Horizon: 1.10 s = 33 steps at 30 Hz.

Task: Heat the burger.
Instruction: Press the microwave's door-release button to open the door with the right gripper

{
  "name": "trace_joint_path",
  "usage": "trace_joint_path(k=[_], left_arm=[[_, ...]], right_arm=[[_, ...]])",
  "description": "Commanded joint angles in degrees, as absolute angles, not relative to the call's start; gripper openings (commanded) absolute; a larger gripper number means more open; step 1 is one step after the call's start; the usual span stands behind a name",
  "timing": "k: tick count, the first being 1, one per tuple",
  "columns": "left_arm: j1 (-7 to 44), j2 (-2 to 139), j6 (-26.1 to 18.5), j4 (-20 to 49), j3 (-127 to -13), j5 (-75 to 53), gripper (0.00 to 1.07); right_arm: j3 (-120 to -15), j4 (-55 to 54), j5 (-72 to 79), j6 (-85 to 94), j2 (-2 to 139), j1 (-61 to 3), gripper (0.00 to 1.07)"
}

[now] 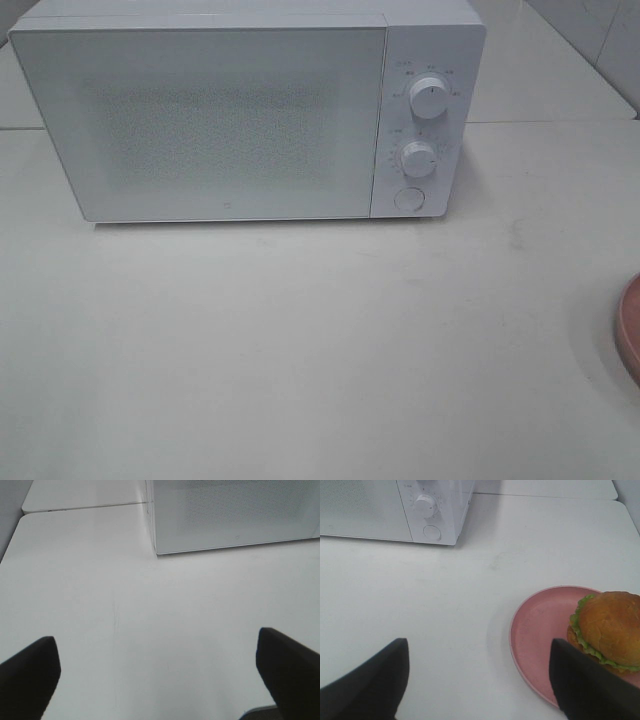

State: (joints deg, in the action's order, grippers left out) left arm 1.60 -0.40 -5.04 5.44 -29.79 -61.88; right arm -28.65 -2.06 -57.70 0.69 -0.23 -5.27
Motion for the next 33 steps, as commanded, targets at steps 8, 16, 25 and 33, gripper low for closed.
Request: trace_joint_path(k=[8,16,25,33], left_arm=[[1.9,-1.2,-4.9,5.7,-29.6,-61.2,1.0],[1.9,-1.2,-4.9,5.7,-29.6,-61.2,1.0],[1.9,-1.2,-4.9,5.7,-29.6,-61.2,1.0],[1.9,-1.2,-4.9,5.7,-29.6,-61.2,1.0]], right_arm=[[-28.5,-2.0,-57.0,0.3,-1.9,-4.9,0.76],[-29.2,-2.6,-55.9,0.3,-1.7,-4.9,0.76],[-30.0,-3.8,-48.0,0.3,4.0,-4.9,0.75],[-29.9,-3.8,-42.5,0.3,11.3,-4.9,0.75]])
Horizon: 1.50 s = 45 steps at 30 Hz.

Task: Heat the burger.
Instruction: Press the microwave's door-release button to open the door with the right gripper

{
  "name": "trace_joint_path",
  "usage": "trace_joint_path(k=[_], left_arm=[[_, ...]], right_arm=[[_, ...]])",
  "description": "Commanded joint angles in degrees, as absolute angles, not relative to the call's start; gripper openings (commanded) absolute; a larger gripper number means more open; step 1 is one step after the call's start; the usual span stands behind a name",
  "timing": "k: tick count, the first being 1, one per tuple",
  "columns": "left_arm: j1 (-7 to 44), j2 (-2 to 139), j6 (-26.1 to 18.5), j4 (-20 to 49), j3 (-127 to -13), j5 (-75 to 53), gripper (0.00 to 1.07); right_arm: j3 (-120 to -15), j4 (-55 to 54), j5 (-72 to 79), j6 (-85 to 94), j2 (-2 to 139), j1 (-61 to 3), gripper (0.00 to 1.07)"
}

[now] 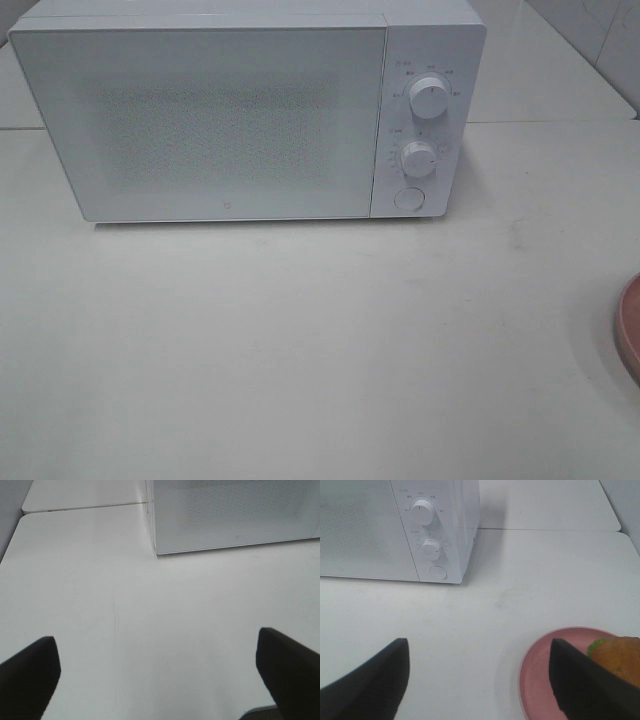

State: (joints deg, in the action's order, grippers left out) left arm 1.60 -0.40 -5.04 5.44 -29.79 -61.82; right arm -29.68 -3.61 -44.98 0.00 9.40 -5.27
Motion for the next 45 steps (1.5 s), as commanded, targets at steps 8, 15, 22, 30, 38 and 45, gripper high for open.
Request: trace_joint_path(k=[8,15,22,30,38,45], left_arm=[[1.9,-1.2,-4.9,5.7,-29.6,-61.2,1.0],[1.9,-1.2,-4.9,5.7,-29.6,-61.2,1.0],[1.9,-1.2,-4.9,5.7,-29.6,-61.2,1.0],[1.9,-1.2,-4.9,5.7,-29.6,-61.2,1.0],[1.9,-1.2,-4.9,5.7,-29.6,-61.2,1.0],[1.9,-1.2,-4.9,5.7,-29.6,-61.2,1.0]], right_arm=[[-29.9,-3.8,-35.8,0.3,17.4,-4.9,0.75],[-29.9,-3.8,-29.9,0.3,23.7,-4.9,0.75],[-29.9,-3.8,-24.6,0.3,29.9,-4.9,0.75],[-29.9,-3.8,-17.7,0.3,36.7,-4.9,0.75],[-29.9,-3.8,-11.1,0.3,42.7,-4.9,0.75],[-29.9,-3.8,-5.4,0.3,48.6,-4.9,0.75]])
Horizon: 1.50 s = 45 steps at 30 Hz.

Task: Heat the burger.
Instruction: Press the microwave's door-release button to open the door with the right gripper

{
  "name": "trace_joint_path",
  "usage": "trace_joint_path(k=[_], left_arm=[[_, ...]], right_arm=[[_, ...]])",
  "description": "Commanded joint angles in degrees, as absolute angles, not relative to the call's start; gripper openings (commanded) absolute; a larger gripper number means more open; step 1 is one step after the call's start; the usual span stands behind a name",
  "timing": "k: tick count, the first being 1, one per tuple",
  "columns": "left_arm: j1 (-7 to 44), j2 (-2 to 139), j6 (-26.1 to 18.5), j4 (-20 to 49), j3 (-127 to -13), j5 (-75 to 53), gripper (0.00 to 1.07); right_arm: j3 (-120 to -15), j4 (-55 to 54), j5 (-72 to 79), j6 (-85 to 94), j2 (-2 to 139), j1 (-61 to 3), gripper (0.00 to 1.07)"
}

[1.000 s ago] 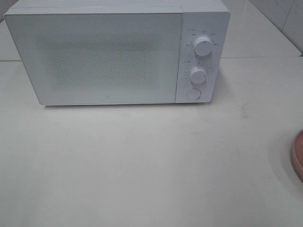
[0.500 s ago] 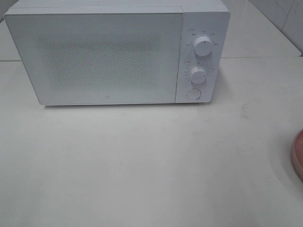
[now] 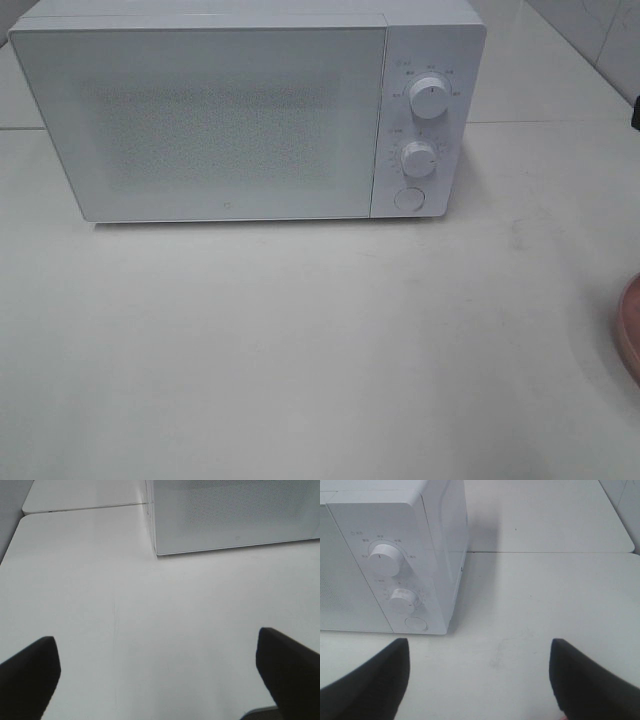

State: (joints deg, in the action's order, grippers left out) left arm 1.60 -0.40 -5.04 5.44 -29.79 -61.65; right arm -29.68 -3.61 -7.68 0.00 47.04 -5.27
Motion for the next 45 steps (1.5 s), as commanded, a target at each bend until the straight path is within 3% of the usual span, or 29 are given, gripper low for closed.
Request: trace_joint_path(k=[1,10,21,29,41,45], left_arm=[[1.9,-1.2,-4.9,5.7,-29.6,-61.2,1.0],[1.9,-1.2,-4.9,5.7,-29.6,-61.2,1.0],[1.9,-1.2,-4.9,5.7,-29.6,-61.2,1.0],[1.9,-1.2,-4.9,5.7,-29.6,-61.2,1.0],[1.9,-1.2,-4.9,5.7,-29.6,-61.2,1.0],[1.9,-1.2,-4.9,5.7,-29.6,-61.2,1.0]], right_arm=[[-29.9,-3.8,-5.4,0.3,48.6,-4.9,0.75],[-29.9,-3.7,-0.5,0.0,55.7,-4.9,0.75],[-20.6,-3.7,21.7,0.3,58.8,-5.4,0.75],[-15.1,-6.2,34.7,5.0,58.8,-12.1,0.75],[-13.5,-24.8,41.4,23.0,59.2,-22.9,0.75],[-13.5,-26.5,43.7,25.3,61.6,-24.8,0.75]])
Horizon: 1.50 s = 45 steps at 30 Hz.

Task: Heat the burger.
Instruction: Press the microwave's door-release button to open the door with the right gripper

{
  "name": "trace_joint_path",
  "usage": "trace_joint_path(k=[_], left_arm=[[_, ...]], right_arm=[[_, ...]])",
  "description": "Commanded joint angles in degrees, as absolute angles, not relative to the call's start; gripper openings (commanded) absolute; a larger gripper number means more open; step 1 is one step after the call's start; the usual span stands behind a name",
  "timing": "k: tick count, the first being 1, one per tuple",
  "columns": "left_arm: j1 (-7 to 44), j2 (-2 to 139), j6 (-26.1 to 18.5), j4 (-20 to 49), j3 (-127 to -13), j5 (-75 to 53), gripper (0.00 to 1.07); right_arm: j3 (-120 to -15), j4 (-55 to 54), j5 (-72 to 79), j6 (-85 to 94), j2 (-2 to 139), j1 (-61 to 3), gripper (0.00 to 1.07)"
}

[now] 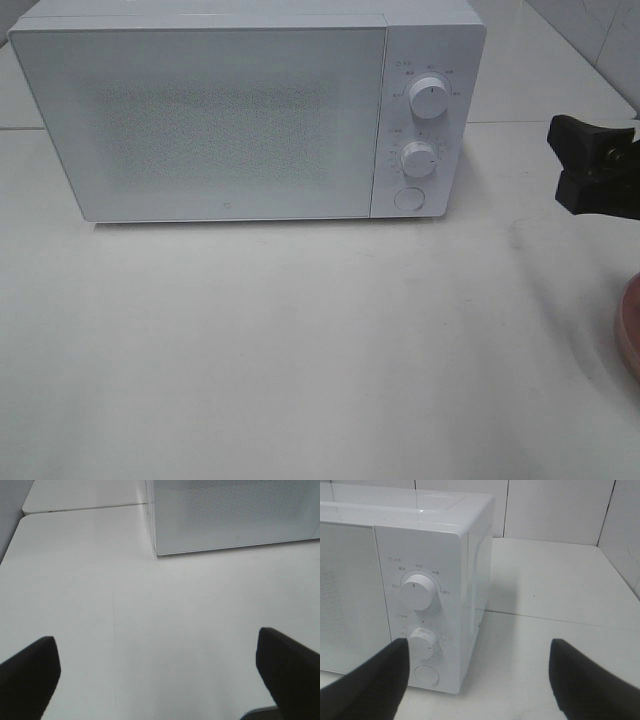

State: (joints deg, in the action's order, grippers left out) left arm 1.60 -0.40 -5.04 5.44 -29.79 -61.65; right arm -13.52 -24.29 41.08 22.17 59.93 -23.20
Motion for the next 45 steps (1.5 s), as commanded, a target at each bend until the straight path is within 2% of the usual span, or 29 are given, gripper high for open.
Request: trace_joint_path(k=[1,6,12,17,35,45], left_arm=[[1.9,-1.2,-4.9,5.7,-29.6,-61.2,1.0],[1.9,-1.2,-4.9,5.7,-29.6,-61.2,1.0],[1.9,-1.2,-4.9,5.7,-29.6,-61.2,1.0],[1.9,-1.2,-4.9,5.7,-29.6,-61.2,1.0],[1.9,-1.2,-4.9,5.7,-29.6,-61.2,1.0],[1.9,-1.2,-4.9,5.7,-29.6,-61.2,1.0]], right_arm=[[-13.5,-26.5,44.5,25.3,62.9,-25.3,0.75],[-13.5,-27.3,50.8,25.2,69.6,-29.7,0.75],[-13.5,-36.8,60.2,25.2,77.3,-36.0,0.75],[-13.6,-40.2,65.1,24.5,82.4,-39.3,0.75],[-14.4,-39.9,69.2,15.4,95.3,-39.5,0.75],[-20.7,-39.8,69.6,14.9,102.1,-39.5,0.75]])
